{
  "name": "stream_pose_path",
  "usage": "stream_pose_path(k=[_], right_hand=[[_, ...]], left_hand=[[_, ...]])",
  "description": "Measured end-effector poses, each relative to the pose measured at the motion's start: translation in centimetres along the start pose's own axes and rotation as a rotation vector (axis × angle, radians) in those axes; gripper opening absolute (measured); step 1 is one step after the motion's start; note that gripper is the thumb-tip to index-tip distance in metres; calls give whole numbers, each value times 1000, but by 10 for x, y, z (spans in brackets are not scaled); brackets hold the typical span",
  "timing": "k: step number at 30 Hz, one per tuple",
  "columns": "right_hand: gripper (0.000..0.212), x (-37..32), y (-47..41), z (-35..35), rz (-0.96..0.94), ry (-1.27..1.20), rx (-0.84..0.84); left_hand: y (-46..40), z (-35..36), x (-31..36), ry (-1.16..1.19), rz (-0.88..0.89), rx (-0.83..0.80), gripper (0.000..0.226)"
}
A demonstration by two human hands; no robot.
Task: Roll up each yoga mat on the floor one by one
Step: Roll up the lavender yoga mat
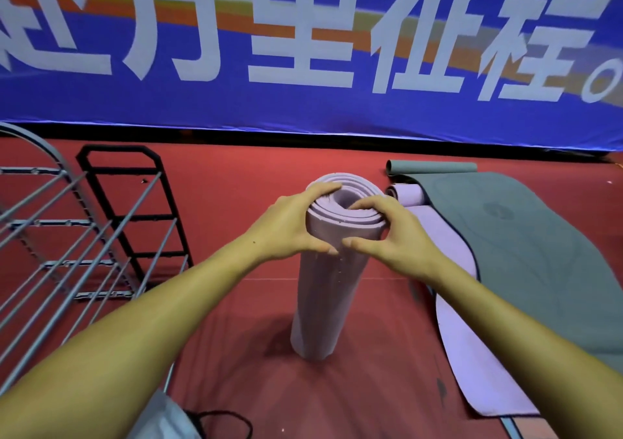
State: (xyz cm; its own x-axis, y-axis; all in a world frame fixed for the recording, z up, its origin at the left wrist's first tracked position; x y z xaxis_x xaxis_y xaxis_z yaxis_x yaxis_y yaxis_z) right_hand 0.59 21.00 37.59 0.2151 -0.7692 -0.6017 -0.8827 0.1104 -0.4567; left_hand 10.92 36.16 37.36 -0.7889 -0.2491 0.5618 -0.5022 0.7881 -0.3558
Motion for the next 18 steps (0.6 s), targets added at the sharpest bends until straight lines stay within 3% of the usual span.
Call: stream_pose_path(k=[3, 7, 10, 13, 15, 18], right_hand=[[53, -7, -3, -5, -44, 31, 108], [63, -17, -11, 3, -71, 16, 124], [91, 9, -17, 19, 166, -139, 125], [119, 61, -3, 48, 418, -63, 74], [124, 93, 9, 66, 513, 4, -20], [113, 106, 14, 73, 477, 122, -187]], left_hand=[[-1, -13, 8, -129, 29, 91, 102], [-2, -16, 7, -266, -28, 150, 93], [-4, 11, -22, -83, -44, 38, 91], [8, 58, -44, 83, -34, -79, 95], [18, 81, -54, 153, -86, -77, 98], [25, 95, -66, 212, -130, -75, 99]])
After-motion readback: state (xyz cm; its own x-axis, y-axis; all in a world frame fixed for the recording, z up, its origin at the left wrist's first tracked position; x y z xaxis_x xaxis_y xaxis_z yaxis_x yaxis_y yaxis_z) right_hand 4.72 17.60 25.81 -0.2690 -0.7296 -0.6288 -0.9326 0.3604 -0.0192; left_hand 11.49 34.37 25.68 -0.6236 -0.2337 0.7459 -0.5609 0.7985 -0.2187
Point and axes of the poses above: each hand's wrist, its own y-axis away from the middle knuckle, its own z-axis out of the palm, x = y × z, the point moved 9 cm from there along -y, towards the middle knuckle, and after that the axes turned 1 degree about -y, right-handed, at the moved point
